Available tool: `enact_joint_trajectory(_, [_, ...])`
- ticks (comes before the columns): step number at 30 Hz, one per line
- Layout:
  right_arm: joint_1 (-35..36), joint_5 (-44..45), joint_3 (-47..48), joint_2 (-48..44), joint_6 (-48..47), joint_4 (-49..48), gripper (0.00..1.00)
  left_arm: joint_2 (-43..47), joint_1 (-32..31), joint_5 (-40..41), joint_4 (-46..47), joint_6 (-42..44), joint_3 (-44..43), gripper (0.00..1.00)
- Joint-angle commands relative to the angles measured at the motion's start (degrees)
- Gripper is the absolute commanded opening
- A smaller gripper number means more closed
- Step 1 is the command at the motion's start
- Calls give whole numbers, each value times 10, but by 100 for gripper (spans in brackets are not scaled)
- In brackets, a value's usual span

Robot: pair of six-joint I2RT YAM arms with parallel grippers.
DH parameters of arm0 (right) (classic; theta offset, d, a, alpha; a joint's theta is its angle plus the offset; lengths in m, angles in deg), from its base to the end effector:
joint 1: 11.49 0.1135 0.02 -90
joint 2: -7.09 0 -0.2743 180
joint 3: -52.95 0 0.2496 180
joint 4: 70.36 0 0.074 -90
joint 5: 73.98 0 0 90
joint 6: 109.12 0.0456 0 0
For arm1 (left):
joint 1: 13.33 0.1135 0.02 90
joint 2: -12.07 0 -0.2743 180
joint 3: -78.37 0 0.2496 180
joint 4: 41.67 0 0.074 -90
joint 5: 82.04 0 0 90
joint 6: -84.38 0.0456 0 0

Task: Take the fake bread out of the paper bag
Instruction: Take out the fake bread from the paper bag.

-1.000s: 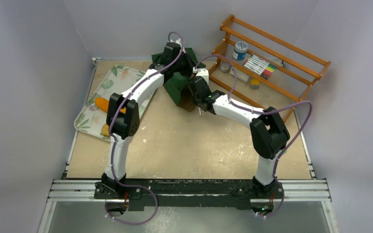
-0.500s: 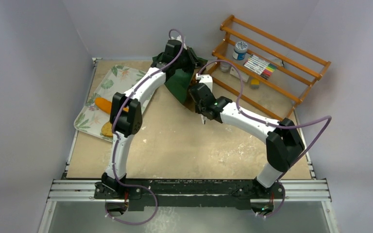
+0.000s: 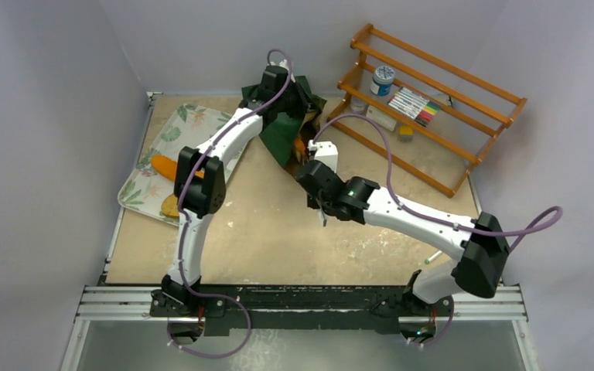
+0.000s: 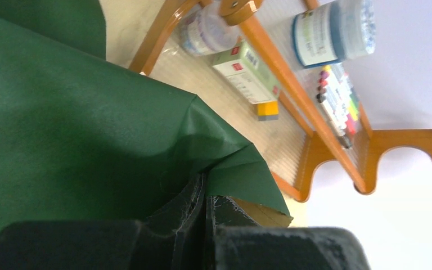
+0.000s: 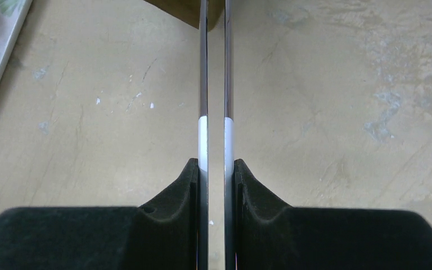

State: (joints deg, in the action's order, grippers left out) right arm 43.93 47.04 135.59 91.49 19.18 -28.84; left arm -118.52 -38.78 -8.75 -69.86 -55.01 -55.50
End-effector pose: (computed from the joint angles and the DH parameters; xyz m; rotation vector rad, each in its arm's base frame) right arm 0.2038 0.2543 0.3013 -0.0666 2.2115 0.2755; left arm 0.4950 -0.2501 0.2865 -0.2502 2.1572 -1.0906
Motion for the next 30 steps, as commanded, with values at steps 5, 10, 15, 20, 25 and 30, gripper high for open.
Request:
enact_joint_trajectory(5, [36, 60, -24, -80, 79, 36, 0, 59, 17, 58, -19, 41, 43, 0])
enact_joint_trajectory(10, [73, 69, -26, -111, 106, 64, 0, 70, 17, 68, -23, 46, 55, 0])
enact_joint_trajectory(15, [125, 74, -30, -143, 145, 102, 0, 69, 17, 66, -23, 42, 54, 0])
enact_joint_trajectory(20, [182, 58, -35, -159, 156, 99, 0, 68, 16, 66, -34, 39, 40, 0])
enact_joint_trajectory(25, [228, 27, -24, -136, 120, 40, 0, 77, 17, 59, -46, 37, 34, 0])
enact_joint_trajectory(30, [240, 3, -16, -100, 73, -60, 0, 87, 18, 43, -65, 39, 16, 0])
